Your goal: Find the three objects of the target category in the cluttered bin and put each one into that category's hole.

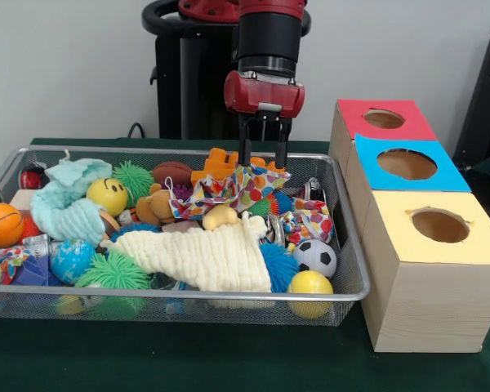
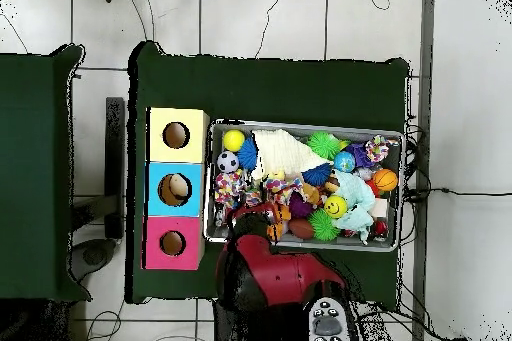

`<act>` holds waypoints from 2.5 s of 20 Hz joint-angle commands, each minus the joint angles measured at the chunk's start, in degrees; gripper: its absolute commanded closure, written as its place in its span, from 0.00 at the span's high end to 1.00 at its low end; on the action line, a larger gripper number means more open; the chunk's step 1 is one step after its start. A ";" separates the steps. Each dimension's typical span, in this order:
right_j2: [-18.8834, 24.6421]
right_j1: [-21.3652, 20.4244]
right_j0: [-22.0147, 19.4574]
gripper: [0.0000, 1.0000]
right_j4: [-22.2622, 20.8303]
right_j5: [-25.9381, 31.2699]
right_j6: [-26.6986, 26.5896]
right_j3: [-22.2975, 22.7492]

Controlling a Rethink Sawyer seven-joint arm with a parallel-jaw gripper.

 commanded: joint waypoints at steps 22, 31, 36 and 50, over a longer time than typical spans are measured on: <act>-5.20 1.36 2.68 1.00 0.42 -1.43 7.48 -5.16; -0.05 3.66 1.63 1.00 3.14 -4.32 11.39 -6.05; 0.16 5.33 1.50 1.00 3.36 -3.31 10.63 -7.63; 9.53 4.57 -5.12 1.00 -3.51 -2.59 9.71 -6.92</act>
